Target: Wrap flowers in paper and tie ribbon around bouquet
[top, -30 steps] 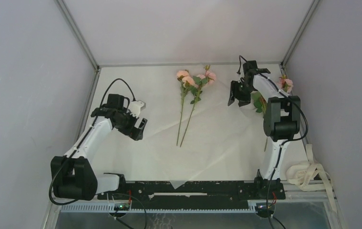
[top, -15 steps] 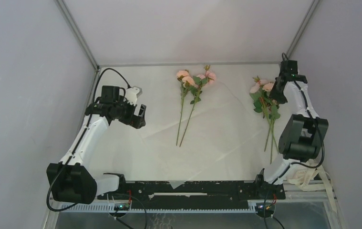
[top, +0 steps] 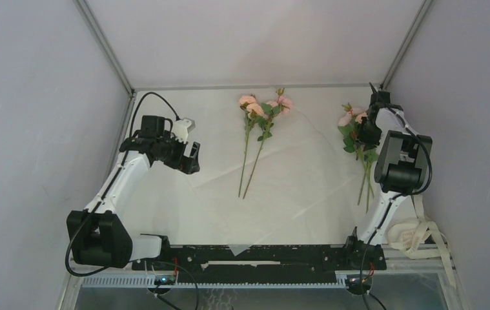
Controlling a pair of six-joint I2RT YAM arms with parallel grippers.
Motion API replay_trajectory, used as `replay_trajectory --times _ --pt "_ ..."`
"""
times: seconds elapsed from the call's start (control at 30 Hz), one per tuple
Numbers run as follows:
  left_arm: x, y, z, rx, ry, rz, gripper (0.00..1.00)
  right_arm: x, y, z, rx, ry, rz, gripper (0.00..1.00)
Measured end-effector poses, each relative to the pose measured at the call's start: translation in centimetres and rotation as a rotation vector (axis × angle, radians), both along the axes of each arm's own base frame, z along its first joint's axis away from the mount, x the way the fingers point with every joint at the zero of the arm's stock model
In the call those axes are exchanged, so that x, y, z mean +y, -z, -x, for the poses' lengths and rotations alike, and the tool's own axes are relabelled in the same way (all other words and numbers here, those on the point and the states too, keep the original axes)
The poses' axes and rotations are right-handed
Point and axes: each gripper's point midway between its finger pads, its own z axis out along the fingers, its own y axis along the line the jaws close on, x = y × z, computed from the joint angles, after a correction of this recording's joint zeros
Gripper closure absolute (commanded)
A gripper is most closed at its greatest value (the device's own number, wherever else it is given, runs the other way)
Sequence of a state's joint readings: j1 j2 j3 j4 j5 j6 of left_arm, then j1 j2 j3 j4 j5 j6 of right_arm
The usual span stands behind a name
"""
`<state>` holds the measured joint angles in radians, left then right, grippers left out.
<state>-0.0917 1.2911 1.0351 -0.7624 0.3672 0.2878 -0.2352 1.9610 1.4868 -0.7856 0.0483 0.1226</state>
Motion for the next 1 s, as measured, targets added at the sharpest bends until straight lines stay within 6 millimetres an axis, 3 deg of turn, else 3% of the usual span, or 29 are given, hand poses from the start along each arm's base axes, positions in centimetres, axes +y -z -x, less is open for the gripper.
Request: replay_trajectory --times 0.17,0.27,0.33,0.5,0.67,0.77,1.0 --pt "-0.1 0.2 0.0 0.007 0.002 0.002 0.01 -0.3 2.0 -0.7 0.048 -0.035 0.046 0.67" --pt "-0.1 0.4 0.0 0.016 0.002 0.001 0.01 -0.3 2.2 -1.3 0.053 -0.060 0.076 0.67" --pt "-0.1 0.5 0.0 0.022 0.002 0.001 0.01 -0.2 1.9 -1.9 0.045 -0.081 0.099 0.72" --pt "-0.1 0.9 0.0 0.035 0.002 0.000 0.01 0.3 1.5 -3.0 0.030 -0.135 0.124 1.00" --pt "-0.1 0.9 0.0 0.037 0.003 0.002 0.01 0.8 0.9 -3.2 0.032 -0.181 0.164 1.00" --pt "-0.2 0.9 0.1 0.037 0.007 0.005 0.01 1.2 -1.2 -3.4 -0.013 -0.192 0.185 1.00" --pt "-1.0 0.8 0.3 0.039 0.032 0.018 0.01 2.0 -10.5 -3.4 -0.273 -0.173 0.210 0.54"
